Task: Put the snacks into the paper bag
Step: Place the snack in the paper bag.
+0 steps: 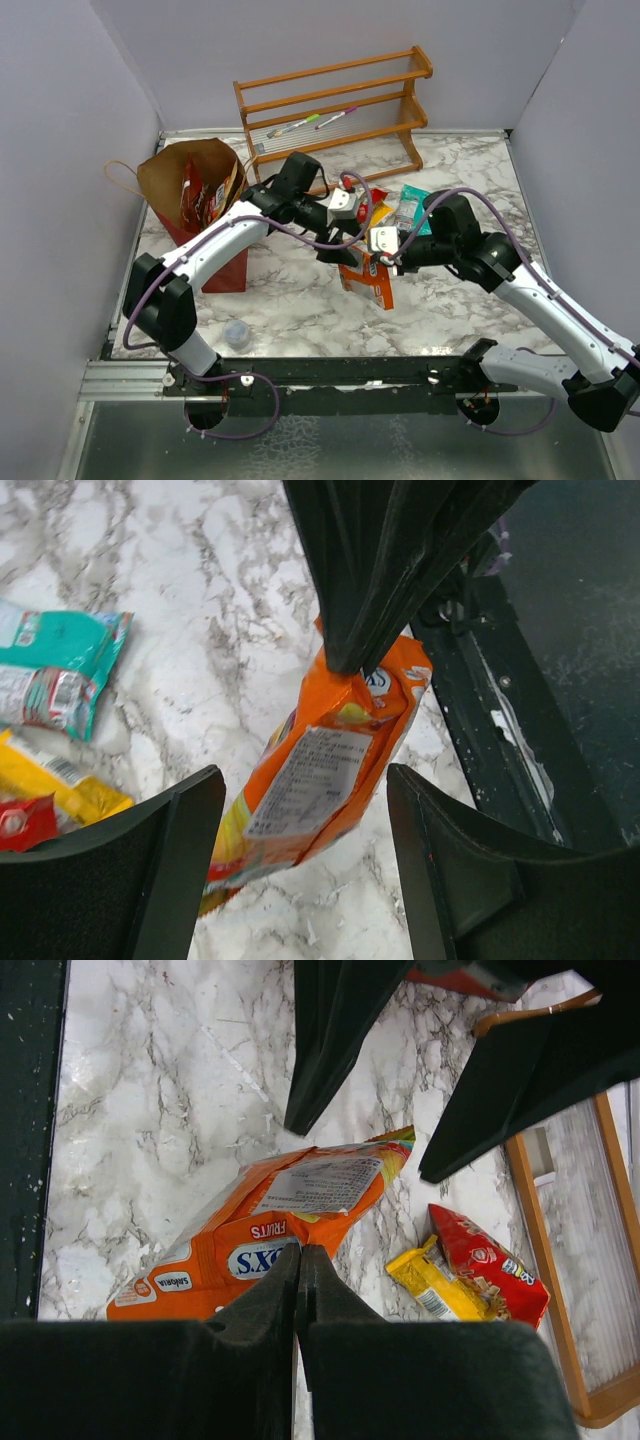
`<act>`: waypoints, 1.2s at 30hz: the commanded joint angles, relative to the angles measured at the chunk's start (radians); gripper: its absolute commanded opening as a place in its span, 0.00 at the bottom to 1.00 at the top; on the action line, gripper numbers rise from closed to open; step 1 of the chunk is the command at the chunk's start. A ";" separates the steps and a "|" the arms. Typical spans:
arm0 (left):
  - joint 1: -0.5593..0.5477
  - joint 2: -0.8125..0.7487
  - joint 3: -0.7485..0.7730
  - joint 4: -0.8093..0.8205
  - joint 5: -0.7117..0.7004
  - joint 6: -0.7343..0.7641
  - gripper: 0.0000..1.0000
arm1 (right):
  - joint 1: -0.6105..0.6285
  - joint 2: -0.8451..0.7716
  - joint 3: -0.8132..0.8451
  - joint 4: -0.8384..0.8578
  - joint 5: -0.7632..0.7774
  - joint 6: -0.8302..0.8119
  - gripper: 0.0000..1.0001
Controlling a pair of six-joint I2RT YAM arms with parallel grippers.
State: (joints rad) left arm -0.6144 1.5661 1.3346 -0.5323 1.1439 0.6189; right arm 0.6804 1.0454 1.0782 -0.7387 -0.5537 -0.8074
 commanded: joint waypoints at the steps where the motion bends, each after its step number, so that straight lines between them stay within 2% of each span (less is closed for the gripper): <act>1: -0.023 0.064 0.089 0.020 0.130 0.036 0.69 | -0.002 -0.029 0.034 0.015 -0.009 0.010 0.01; 4: -0.033 0.097 0.113 -0.002 0.155 0.053 0.69 | -0.003 -0.033 0.036 0.015 -0.007 0.015 0.01; 12: -0.052 0.124 0.123 -0.126 0.172 0.174 0.59 | -0.003 -0.046 0.032 0.018 0.002 0.014 0.01; 18: -0.060 0.124 0.111 -0.140 0.179 0.192 0.40 | -0.002 -0.055 0.021 0.024 0.009 0.014 0.01; 26: -0.062 0.124 0.124 -0.150 0.176 0.193 0.01 | -0.002 -0.060 0.017 0.016 0.024 0.008 0.01; 31: -0.062 0.106 0.130 -0.151 0.153 0.181 0.00 | -0.009 -0.072 0.018 0.013 0.039 0.015 0.02; 33: -0.061 0.088 0.132 -0.150 0.141 0.175 0.00 | -0.018 -0.079 0.024 0.004 0.033 0.020 0.07; 36: -0.061 0.066 0.134 -0.148 0.113 0.168 0.00 | -0.041 -0.098 0.030 -0.002 0.031 0.031 0.25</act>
State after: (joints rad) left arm -0.6701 1.6848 1.4433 -0.6689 1.2648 0.7876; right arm 0.6685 0.9958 1.0782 -0.7490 -0.5392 -0.7959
